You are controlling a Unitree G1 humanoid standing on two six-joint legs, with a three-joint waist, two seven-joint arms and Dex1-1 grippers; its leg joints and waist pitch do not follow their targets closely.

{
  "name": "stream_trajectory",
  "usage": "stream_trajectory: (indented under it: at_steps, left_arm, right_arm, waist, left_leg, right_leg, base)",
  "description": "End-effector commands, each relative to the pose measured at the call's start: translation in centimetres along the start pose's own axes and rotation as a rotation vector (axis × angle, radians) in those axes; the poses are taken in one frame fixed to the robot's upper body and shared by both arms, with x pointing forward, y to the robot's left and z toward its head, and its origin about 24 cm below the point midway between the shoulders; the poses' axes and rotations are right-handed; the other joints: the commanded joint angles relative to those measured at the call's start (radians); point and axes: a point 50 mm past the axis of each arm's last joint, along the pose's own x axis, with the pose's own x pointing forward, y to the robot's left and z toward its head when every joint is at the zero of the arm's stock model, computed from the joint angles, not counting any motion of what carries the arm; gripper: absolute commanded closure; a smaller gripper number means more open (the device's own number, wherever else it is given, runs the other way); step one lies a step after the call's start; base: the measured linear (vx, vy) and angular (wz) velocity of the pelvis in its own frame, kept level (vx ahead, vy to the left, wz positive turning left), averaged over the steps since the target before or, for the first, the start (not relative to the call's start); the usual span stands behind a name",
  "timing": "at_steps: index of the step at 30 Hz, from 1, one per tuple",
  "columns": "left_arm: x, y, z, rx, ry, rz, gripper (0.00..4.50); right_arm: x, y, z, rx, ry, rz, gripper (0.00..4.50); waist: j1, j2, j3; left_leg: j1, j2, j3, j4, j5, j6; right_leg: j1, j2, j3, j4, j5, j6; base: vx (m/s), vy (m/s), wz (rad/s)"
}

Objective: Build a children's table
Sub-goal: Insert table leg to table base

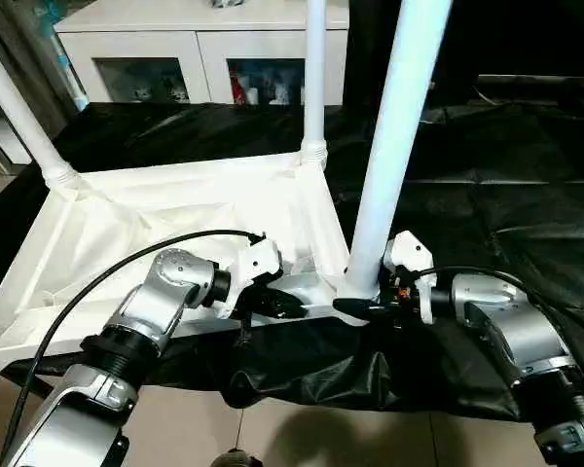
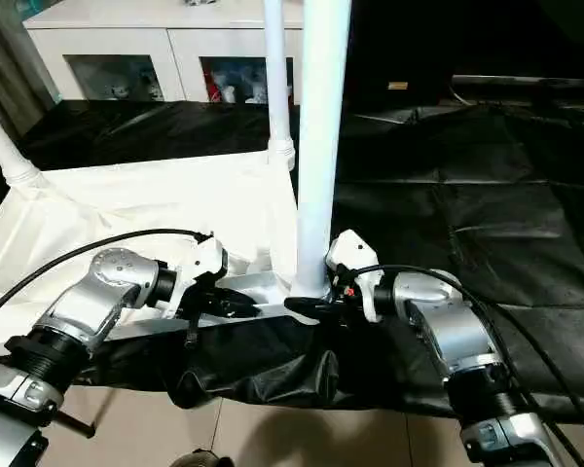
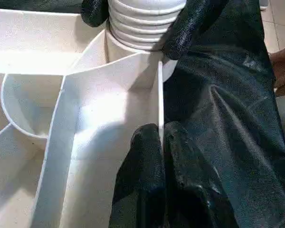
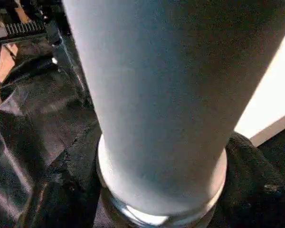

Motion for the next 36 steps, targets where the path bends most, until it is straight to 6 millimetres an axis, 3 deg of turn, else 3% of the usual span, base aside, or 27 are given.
stream_trajectory:
  at_steps: [1,4,5,11,13,14,16,17,18,21,25,26,28,29,33,35,36]
  left_arm:
    - [0.3,0.1,1.7,0.058,-0.049,-0.008,4.5]
    - [0.8,0.7,1.6,0.041,-0.037,0.068,4.5]
    - [0.9,0.9,1.6,0.037,-0.032,0.09,4.5]
    - [2.5,2.5,2.2,0.001,-0.029,0.289,4.5]
    - [3.8,3.3,3.2,-0.032,-0.051,0.396,4.5]
    - [4.3,3.5,3.6,-0.036,-0.06,0.424,4.5]
    - [4.9,3.6,4.1,-0.04,-0.072,0.449,4.5]
    - [5.4,3.6,4.5,-0.045,-0.084,0.453,4.5]
    - [5.6,3.6,4.6,-0.045,-0.086,0.451,4.5]
    - [6.2,3.1,4.8,-0.032,-0.096,0.399,4.5]
    - [6.2,2.8,4.4,-0.013,-0.09,0.351,4.5]
    - [5.9,2.5,3.9,0.003,-0.083,0.309,4.5]
    - [5.5,2.3,3.6,0.012,-0.079,0.277,4.5]
    - [5.1,2.1,3.2,0.017,-0.072,0.244,4.5]
    - [3.6,1.5,1.9,0.041,-0.037,0.151,4.5]
    - [3.4,1.5,1.8,0.04,-0.033,0.143,4.5]
    - [3.1,1.4,1.6,0.048,-0.027,0.126,4.5]
  right_arm:
    - [0.9,0.9,-0.3,0.048,-0.02,0.037,1.72]
    - [1.6,0.5,-1.1,0.129,-0.033,-0.068,1.73]
    - [1.8,0.3,-1.3,0.145,-0.03,-0.1,1.74]
    - [3.7,-1.4,-2.6,0.299,-0.031,-0.431,1.74]
    - [5.4,-1.6,-2.7,0.399,-0.044,-0.575,1.74]
    - [6.1,-1.4,-2.6,0.406,-0.047,-0.594,1.74]
    - [7.2,-1.2,-2.1,0.381,-0.044,-0.607,1.74]
    - [8.1,-0.9,-1.7,0.357,-0.045,-0.605,1.74]
    - [8.3,-0.8,-1.5,0.352,-0.049,-0.597,1.74]
    - [8.9,-0.7,-0.7,0.392,-0.12,-0.549,1.04]
    - [8.5,-1.1,-0.1,0.387,-0.162,-0.522,0.83]
    - [7.9,-1.2,0.1,0.352,-0.169,-0.474,0.6]
    - [7.4,-1.3,0.1,0.325,-0.168,-0.427,0.6]
    - [6.6,-1.2,0.0,0.284,-0.159,-0.37,0.6]
    - [4.2,-0.9,-0.2,0.17,-0.126,-0.202,0.6]
    - [3.9,-0.8,-0.2,0.16,-0.123,-0.187,0.6]
    - [3.4,-0.8,-0.3,0.144,-0.114,-0.166,0.6]
  waist:
    - [0.0,-0.005,-0.085]
    - [-0.002,-0.003,-0.081]
    - [-0.005,-0.005,-0.079]
    - [-0.024,-0.004,-0.073]
    - [-0.031,-0.001,-0.071]
    - [-0.037,-0.003,-0.07]
    - [-0.039,-0.005,-0.07]
    - [-0.04,0.002,-0.069]
    - [-0.041,-0.002,-0.07]
    - [-0.039,-0.004,-0.068]
    - [-0.037,-0.005,-0.072]
    - [-0.038,-0.007,-0.072]
    - [-0.038,-0.006,-0.076]
    - [-0.036,-0.01,-0.076]
    - [-0.022,-0.008,-0.084]
    - [-0.023,-0.005,-0.087]
    - [-0.023,-0.003,-0.088]
  left_leg:
    - [0.015,0.033,-0.009,-0.064,-0.188,0.061]
    - [0.016,0.033,-0.009,-0.066,-0.211,0.051]
    - [0.02,0.03,-0.009,-0.068,-0.242,0.033]
    - [0.027,0.025,-0.016,-0.078,-0.31,-0.009]
    - [0.025,0.024,-0.015,-0.078,-0.314,-0.008]
    - [0.03,0.02,-0.017,-0.078,-0.342,-0.019]
    - [0.029,0.018,-0.017,-0.077,-0.345,-0.013]
    - [0.03,0.017,-0.018,-0.077,-0.353,-0.006]
    - [0.029,0.018,-0.019,-0.078,-0.351,-0.003]
    - [0.03,0.018,-0.018,-0.079,-0.361,0.008]
    - [0.025,0.022,-0.019,-0.082,-0.345,0.019]
    - [0.02,0.023,-0.02,-0.084,-0.333,0.021]
    - [0.018,0.025,-0.019,-0.082,-0.314,0.028]
    - [0.014,0.024,-0.018,-0.081,-0.299,0.036]
    - [0.016,0.03,-0.01,-0.068,-0.219,0.073]
    - [0.008,0.03,-0.009,-0.065,-0.173,0.083]
    - [0.01,0.031,-0.009,-0.064,-0.168,0.084]
  right_leg:
    - [0.055,-0.063,0.04,-0.07,-0.17,-0.226]
    - [0.051,-0.063,0.041,-0.076,-0.207,-0.221]
    - [0.052,-0.065,0.04,-0.082,-0.265,-0.207]
    - [0.048,-0.066,0.035,-0.098,-0.406,-0.157]
    - [0.044,-0.066,0.038,-0.102,-0.406,-0.154]
    - [0.043,-0.066,0.033,-0.107,-0.446,-0.148]
    - [0.043,-0.068,0.033,-0.113,-0.47,-0.132]
    - [0.041,-0.068,0.032,-0.116,-0.492,-0.122]
    - [0.042,-0.068,0.032,-0.118,-0.488,-0.12]
    - [0.041,-0.067,0.032,-0.12,-0.495,-0.114]
    - [0.045,-0.067,0.034,-0.113,-0.452,-0.127]
    - [0.049,-0.067,0.034,-0.11,-0.426,-0.136]
    - [0.051,-0.069,0.036,-0.103,-0.376,-0.15]
    - [0.057,-0.067,0.036,-0.101,-0.343,-0.159]
    - [0.056,-0.066,0.041,-0.085,-0.214,-0.203]
    - [0.059,-0.065,0.038,-0.074,-0.141,-0.229]
    - [0.057,-0.064,0.037,-0.072,-0.126,-0.239]
  base:
    - [0.0,0.0,0.0]
    - [0.0,0.0,0.0]
    - [0.0,0.0,0.0]
    - [0.0,0.0,0.0]
    - [0.0,0.0,0.0]
    - [0.0,0.0,0.0]
    - [0.0,0.0,0.0]
    - [0.0,0.0,0.0]
    - [0.0,0.0,0.0]
    - [0.0,0.0,0.0]
    - [0.0,0.0,0.0]
    - [0.0,0.0,0.0]
    - [0.0,0.0,0.0]
    - [0.0,0.0,0.0]
    - [0.014,-0.003,0.01]
    - [0.054,-0.011,0.03]
    - [0.0,0.0,0.0]
